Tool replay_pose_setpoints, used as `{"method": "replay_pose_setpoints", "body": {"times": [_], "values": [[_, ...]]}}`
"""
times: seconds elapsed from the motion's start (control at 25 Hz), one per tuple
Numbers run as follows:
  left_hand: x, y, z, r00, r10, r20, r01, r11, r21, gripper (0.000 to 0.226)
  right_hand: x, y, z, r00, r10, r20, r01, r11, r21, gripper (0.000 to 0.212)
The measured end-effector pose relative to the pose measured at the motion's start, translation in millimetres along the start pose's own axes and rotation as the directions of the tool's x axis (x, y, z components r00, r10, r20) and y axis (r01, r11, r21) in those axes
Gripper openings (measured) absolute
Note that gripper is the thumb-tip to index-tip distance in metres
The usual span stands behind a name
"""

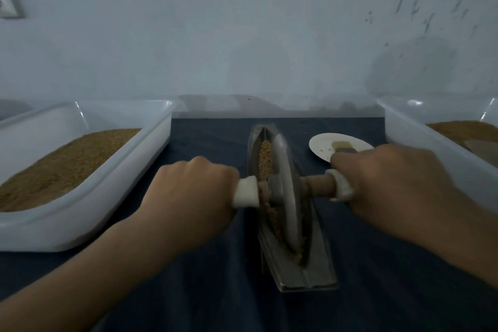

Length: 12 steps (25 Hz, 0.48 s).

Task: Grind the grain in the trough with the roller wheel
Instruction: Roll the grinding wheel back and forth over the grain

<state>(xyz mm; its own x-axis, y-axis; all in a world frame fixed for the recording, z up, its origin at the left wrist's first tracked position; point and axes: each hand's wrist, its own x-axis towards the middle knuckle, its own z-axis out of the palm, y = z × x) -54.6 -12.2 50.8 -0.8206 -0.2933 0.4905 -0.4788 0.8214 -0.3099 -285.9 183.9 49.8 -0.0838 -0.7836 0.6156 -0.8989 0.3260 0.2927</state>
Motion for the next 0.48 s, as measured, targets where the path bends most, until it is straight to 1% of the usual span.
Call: {"method": "replay_pose_setpoints", "body": {"times": [0.04,0.08,0.16,0.2,0.24,0.32,0.36,0.4,0.44,0.48], "values": [[2.5,-1.6,0.2,1.0,0.005,-0.004,-0.005,1.0,0.007,0.038,0.5,1.4,-0.6,1.0,0.007,0.018,-0.007,1.0,0.006,0.027],[8.8,0.4,3.3,0.999,-0.03,0.028,0.03,0.999,0.017,0.033,6.7,-0.1,2.8,0.998,0.035,0.055,-0.034,0.999,-0.014,0.027],[37.5,2.5,20.0,0.978,-0.175,0.109,0.173,0.985,0.029,0.012,36.3,-5.7,21.6,0.982,0.134,0.136,-0.124,0.989,-0.078,0.022],[55.8,2.3,27.1,0.966,-0.217,0.141,0.215,0.976,0.025,0.01,56.2,-7.7,28.6,0.963,0.189,0.193,-0.176,0.981,-0.081,0.014],[72.7,-0.1,32.1,0.951,-0.251,0.18,0.252,0.968,0.015,0.013,74.5,-6.8,34.9,0.941,0.221,0.256,-0.207,0.975,-0.084,0.009],[88.1,-4.9,39.0,0.937,-0.281,0.208,0.289,0.957,-0.007,0.018,95.4,-1.5,42.9,0.927,0.209,0.311,-0.196,0.978,-0.071,0.01],[82.2,-4.3,38.2,0.937,-0.274,0.215,0.284,0.959,-0.014,0.016,92.7,-0.3,40.9,0.93,0.196,0.313,-0.181,0.981,-0.074,0.012],[69.9,-4.2,38.0,0.945,-0.258,0.203,0.267,0.964,-0.019,0.013,81.3,0.0,35.4,0.943,0.171,0.285,-0.153,0.985,-0.085,0.015],[53.2,-3.3,36.9,0.964,-0.22,0.153,0.225,0.974,-0.018,0.011,64.3,-1.8,29.5,0.963,0.138,0.233,-0.121,0.989,-0.085,0.018],[35.0,-1.8,31.6,0.986,-0.154,0.067,0.155,0.988,-0.004,0.017,43.8,-4.9,21.7,0.981,0.1,0.167,-0.091,0.994,-0.064,0.02]]}}
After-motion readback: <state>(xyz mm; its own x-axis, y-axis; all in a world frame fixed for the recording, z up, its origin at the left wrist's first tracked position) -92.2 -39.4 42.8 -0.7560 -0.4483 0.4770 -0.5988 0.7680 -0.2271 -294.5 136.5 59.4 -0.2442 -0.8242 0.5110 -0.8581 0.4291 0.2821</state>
